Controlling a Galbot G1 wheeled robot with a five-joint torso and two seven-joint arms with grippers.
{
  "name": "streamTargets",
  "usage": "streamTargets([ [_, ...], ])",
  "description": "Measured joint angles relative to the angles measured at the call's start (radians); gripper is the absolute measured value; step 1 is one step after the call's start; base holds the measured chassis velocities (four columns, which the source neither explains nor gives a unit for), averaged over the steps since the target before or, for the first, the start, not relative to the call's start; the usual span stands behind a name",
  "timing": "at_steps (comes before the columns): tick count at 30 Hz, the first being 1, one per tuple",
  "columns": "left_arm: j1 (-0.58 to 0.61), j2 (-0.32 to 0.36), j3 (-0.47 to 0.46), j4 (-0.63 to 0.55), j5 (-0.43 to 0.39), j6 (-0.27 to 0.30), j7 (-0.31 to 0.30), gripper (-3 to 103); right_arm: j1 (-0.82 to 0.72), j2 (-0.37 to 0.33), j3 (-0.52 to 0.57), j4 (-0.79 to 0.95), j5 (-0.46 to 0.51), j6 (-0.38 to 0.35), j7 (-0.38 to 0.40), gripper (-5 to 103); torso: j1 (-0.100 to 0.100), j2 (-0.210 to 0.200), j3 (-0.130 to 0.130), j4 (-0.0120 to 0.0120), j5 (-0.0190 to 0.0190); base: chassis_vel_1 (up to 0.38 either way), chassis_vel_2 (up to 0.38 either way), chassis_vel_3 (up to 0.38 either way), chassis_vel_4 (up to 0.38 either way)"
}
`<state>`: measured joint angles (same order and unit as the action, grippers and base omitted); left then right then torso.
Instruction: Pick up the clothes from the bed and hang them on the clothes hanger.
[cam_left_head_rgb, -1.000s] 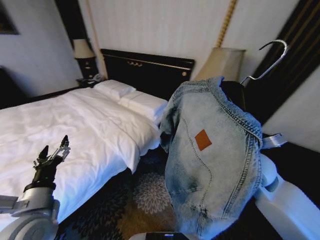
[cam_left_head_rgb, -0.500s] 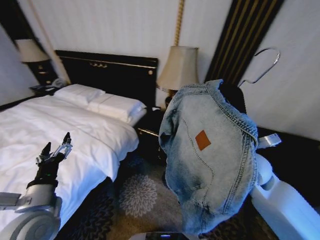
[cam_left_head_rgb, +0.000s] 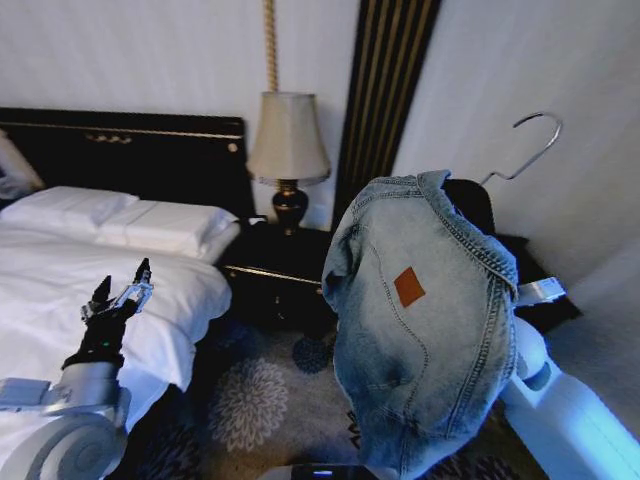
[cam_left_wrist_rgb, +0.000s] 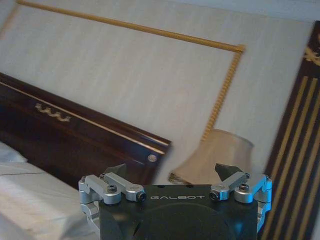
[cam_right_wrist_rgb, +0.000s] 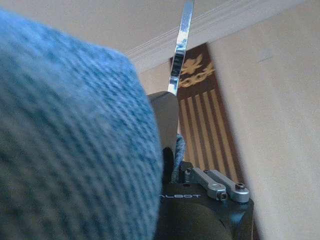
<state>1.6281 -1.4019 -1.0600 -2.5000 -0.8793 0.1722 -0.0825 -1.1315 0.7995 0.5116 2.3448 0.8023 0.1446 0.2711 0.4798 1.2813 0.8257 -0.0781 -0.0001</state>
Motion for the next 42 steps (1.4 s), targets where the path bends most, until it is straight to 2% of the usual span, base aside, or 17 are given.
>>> streamTargets([
  [15, 0.013, 0.006, -0.033, 0.0, -0.019, -0.01, 0.003, 100, -0.035, 0.017, 0.05, 0.009, 0.006, 0.001, 0.001, 20, 0.0, 0.0, 0.0, 0.0, 0.0, -0.121, -0.12, -0.11, -0.122],
  [42, 0.003, -0.001, -0.018, 0.004, -0.015, -0.02, 0.013, 100, -0.04, 0.03, 0.042, -0.007, -0.031, 0.027, 0.001, 20, 0.0, 0.0, 0.0, 0.0, 0.0001, -0.127, -0.125, -0.125, -0.124],
])
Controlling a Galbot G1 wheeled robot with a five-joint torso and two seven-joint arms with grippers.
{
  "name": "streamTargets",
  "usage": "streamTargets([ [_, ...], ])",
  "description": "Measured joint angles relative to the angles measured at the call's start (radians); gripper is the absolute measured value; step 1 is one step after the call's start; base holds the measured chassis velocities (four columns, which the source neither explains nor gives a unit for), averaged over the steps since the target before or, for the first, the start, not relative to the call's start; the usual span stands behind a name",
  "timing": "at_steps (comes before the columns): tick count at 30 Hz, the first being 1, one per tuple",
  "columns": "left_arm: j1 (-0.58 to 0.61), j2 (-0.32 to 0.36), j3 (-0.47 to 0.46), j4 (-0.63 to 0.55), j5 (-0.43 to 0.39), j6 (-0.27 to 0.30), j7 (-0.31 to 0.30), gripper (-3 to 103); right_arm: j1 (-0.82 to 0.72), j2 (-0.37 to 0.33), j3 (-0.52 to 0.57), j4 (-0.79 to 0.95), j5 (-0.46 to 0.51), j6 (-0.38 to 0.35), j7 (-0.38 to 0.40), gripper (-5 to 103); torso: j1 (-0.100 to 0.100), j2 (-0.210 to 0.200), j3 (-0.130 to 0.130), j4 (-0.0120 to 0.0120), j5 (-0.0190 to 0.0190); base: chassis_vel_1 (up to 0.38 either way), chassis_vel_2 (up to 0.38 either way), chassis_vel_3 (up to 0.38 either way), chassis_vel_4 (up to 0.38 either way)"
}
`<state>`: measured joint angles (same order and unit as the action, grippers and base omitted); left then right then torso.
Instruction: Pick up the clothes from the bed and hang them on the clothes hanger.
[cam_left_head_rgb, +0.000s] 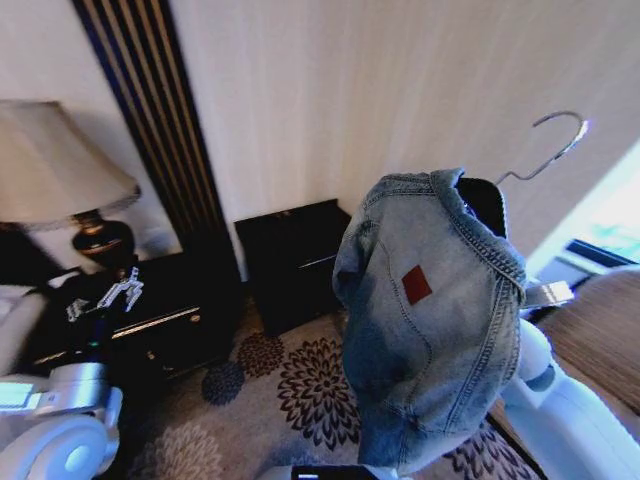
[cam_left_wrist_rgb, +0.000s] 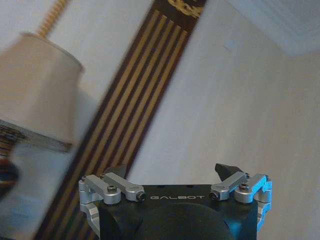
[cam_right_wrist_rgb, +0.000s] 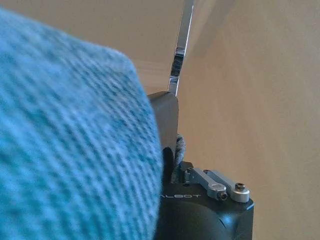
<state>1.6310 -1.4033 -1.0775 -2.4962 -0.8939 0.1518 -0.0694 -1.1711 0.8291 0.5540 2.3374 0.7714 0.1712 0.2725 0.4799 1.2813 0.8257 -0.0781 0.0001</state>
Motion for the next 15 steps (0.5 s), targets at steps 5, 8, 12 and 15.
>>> streamTargets([
  [5, 0.002, -0.003, -0.003, -0.001, 0.0, -0.002, 0.003, 100, -0.001, 0.005, 0.002, -0.001, 0.0, 0.002, 0.002, 20, 0.0, 0.0, 0.0, 0.0, 0.0, -0.129, -0.131, -0.126, -0.125],
  [8, 0.004, -0.006, 0.0, 0.0, 0.0, -0.003, 0.003, 100, 0.002, 0.007, -0.002, -0.003, -0.001, 0.002, 0.003, 20, 0.0, 0.0, 0.0, 0.0001, -0.0001, -0.126, -0.126, -0.126, -0.125],
  [12, 0.002, -0.005, -0.001, 0.0, 0.0, -0.004, 0.003, 100, 0.004, 0.003, -0.001, -0.003, 0.0, 0.002, 0.003, 20, 0.0, 0.0, 0.0, 0.0001, -0.0001, -0.135, -0.108, -0.106, -0.11],
  [15, 0.002, -0.005, -0.007, 0.003, -0.002, -0.006, 0.004, 100, -0.002, -0.002, 0.007, -0.003, 0.002, 0.003, 0.004, 20, 0.0, 0.0, 0.0, 0.0001, 0.0, -0.126, -0.137, -0.118, -0.127],
])
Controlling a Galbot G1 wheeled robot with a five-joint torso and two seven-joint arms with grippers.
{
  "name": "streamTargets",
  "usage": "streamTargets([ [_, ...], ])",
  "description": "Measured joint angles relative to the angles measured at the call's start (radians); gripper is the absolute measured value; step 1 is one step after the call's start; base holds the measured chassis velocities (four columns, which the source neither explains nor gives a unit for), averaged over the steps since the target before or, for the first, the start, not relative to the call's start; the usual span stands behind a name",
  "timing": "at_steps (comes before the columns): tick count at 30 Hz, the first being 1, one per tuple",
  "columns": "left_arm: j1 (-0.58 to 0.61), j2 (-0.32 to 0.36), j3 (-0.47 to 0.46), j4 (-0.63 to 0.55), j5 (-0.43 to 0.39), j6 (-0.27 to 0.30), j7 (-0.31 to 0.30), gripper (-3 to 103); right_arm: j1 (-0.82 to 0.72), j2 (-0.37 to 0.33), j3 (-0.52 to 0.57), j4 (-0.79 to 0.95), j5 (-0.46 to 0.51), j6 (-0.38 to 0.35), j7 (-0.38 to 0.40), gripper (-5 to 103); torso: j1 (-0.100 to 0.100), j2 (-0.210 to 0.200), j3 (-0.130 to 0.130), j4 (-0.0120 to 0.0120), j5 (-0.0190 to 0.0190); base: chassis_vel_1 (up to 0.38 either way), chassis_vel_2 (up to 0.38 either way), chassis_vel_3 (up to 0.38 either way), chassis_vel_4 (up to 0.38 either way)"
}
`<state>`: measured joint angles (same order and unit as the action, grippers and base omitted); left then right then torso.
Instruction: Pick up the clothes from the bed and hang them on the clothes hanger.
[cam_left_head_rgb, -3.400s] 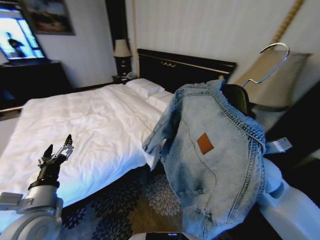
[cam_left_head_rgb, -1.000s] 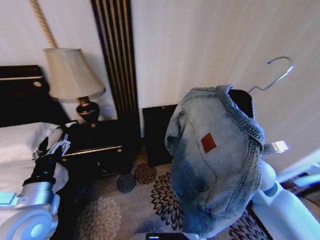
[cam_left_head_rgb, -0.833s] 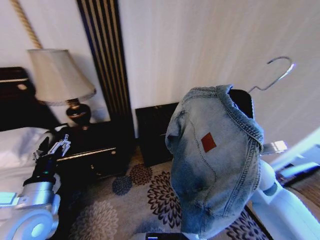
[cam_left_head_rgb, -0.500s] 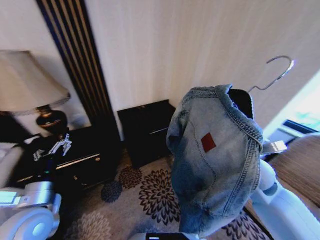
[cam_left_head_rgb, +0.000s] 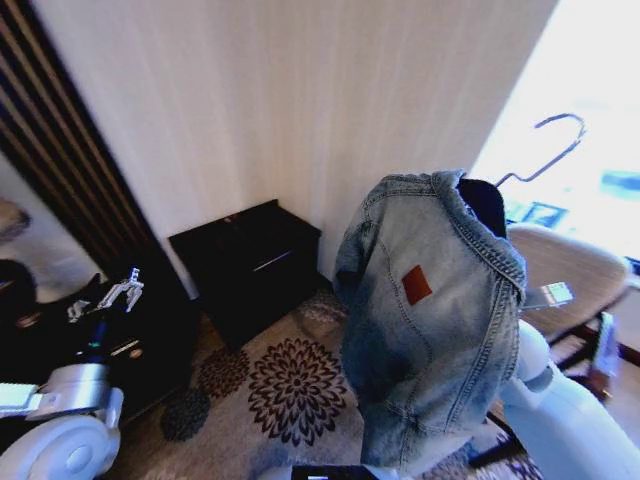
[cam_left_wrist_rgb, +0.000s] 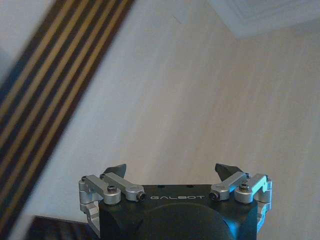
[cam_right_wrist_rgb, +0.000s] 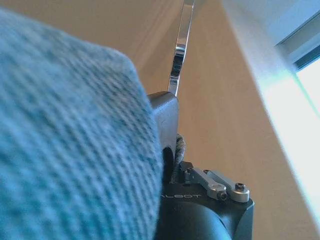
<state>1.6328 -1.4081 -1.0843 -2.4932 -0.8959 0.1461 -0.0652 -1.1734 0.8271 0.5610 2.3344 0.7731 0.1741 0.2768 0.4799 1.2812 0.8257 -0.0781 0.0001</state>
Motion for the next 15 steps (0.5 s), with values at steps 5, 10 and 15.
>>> streamTargets([
  [5, 0.003, -0.003, 0.001, 0.001, 0.0, -0.002, 0.001, 100, -0.005, 0.002, 0.003, 0.003, 0.0, 0.001, 0.001, 20, 0.0, 0.0, 0.0, 0.0, -0.0001, -0.121, -0.133, -0.128, -0.107],
  [10, 0.003, -0.002, -0.006, -0.003, -0.002, -0.002, 0.002, 100, -0.002, 0.006, 0.003, 0.005, -0.003, 0.001, 0.016, 20, 0.0, 0.0, 0.0, 0.0, -0.0001, -0.121, -0.134, -0.136, -0.121],
  [15, 0.001, 0.003, -0.016, 0.006, -0.006, -0.005, 0.002, 100, -0.012, 0.011, 0.013, 0.011, -0.025, -0.015, 0.064, 20, 0.0, 0.0, 0.0, 0.0001, -0.0001, -0.12, -0.132, -0.123, -0.126],
])
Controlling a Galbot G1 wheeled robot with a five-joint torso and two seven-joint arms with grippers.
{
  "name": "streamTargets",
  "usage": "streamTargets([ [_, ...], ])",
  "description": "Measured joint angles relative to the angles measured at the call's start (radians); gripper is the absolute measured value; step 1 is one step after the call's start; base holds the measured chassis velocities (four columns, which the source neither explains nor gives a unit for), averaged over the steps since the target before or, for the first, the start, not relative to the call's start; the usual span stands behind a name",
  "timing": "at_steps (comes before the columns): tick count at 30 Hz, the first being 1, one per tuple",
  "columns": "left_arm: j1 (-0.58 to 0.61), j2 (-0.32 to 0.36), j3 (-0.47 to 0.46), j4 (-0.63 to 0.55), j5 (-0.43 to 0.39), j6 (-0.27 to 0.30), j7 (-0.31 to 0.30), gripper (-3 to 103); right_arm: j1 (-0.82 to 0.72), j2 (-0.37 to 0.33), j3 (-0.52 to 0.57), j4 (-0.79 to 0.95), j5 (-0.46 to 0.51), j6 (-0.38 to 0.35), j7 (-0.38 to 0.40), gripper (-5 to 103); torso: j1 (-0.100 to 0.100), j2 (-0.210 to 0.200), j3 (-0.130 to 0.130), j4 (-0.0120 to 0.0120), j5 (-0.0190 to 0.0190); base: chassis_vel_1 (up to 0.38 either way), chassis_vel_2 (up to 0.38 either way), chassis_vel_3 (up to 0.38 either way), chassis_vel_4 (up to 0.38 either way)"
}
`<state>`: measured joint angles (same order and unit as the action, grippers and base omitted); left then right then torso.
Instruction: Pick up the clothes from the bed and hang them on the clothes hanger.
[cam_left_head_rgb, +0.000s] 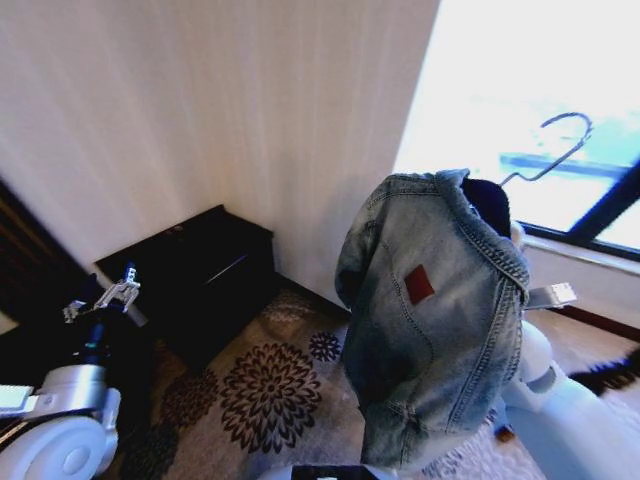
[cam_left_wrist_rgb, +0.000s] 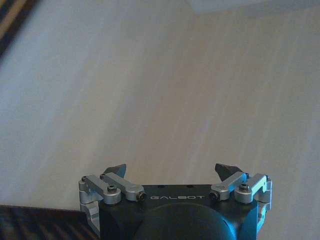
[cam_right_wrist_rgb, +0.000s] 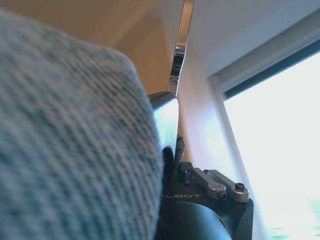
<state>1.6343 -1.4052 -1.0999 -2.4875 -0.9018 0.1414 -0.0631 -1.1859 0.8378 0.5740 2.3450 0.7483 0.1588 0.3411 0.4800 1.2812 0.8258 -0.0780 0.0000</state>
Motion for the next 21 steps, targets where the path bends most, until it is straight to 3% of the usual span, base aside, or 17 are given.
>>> streamTargets([
  [9, -0.003, -0.005, 0.003, 0.002, 0.001, -0.001, 0.0, 100, -0.019, -0.001, 0.032, 0.008, -0.069, -0.085, 0.076, 20, 0.0, 0.0, 0.0, -0.0001, 0.0, -0.114, -0.135, -0.124, -0.108],
  [13, -0.001, -0.002, -0.005, 0.001, 0.0, -0.002, 0.001, 100, -0.019, -0.012, 0.058, 0.013, -0.095, -0.197, 0.182, 20, 0.0, 0.0, 0.0, 0.0, 0.0, -0.124, -0.13, -0.126, -0.136],
  [21, -0.001, -0.009, 0.003, -0.002, 0.001, -0.002, 0.001, 100, -0.018, -0.017, 0.081, 0.008, -0.097, -0.267, 0.284, 20, 0.0, 0.0, 0.0, -0.0001, 0.0001, -0.133, -0.131, -0.126, -0.131],
])
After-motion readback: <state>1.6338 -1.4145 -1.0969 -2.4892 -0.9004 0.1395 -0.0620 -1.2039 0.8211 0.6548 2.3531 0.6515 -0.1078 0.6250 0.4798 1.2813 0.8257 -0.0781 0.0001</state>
